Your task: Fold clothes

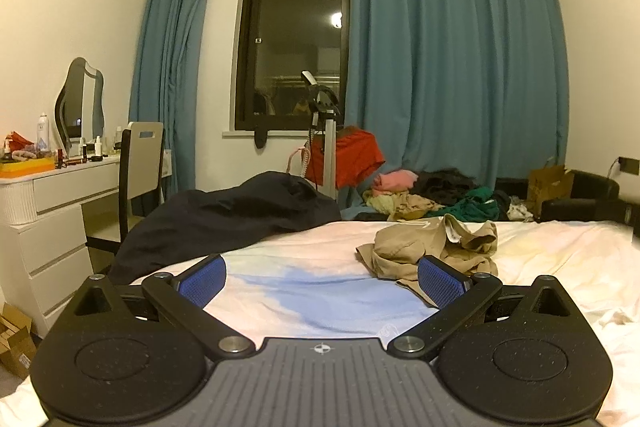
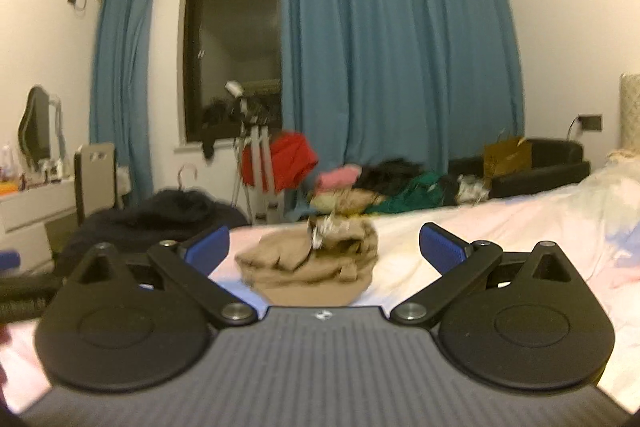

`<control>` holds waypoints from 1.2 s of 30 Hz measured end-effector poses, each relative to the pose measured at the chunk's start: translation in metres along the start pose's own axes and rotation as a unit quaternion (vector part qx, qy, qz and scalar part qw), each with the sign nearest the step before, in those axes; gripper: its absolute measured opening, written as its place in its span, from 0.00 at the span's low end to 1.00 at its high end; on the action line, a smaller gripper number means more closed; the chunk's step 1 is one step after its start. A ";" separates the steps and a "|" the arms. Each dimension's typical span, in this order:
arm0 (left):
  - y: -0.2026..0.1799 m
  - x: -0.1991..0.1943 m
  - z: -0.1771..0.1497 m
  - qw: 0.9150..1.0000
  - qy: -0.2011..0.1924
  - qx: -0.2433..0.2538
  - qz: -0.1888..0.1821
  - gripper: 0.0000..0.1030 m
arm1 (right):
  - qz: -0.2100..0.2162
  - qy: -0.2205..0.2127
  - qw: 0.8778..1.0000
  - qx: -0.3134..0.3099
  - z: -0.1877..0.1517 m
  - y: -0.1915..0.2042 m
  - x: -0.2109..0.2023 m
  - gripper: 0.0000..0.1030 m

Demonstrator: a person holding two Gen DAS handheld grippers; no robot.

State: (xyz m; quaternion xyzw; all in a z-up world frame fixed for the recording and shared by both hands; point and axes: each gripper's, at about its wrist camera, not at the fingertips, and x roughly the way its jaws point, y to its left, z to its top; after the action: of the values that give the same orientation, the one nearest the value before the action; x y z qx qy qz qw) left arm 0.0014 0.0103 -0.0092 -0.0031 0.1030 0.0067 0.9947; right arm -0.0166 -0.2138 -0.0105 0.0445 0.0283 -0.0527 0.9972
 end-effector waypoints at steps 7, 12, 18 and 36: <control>-0.015 0.011 -0.011 0.999 0.026 0.029 -0.036 1.00 | 0.006 -0.040 0.998 0.051 0.065 -0.013 0.002 1.00; -0.053 0.055 -0.019 0.992 0.079 0.068 -0.069 1.00 | 0.014 -0.003 0.991 0.130 0.062 -0.054 0.021 1.00; -0.110 0.133 -0.024 0.985 0.090 0.118 -0.093 1.00 | -0.043 0.058 0.991 0.116 0.009 -0.081 0.048 1.00; -0.198 0.350 -0.074 0.940 -0.058 0.325 0.089 1.00 | -0.073 0.142 0.976 0.149 -0.072 -0.116 0.155 1.00</control>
State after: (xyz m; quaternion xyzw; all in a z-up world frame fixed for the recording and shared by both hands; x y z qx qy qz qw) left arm 0.3316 -0.1839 -0.1523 0.3295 0.0420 0.0612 0.9412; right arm 0.1209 -0.3379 -0.1011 0.1975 0.1644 -0.1224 0.9586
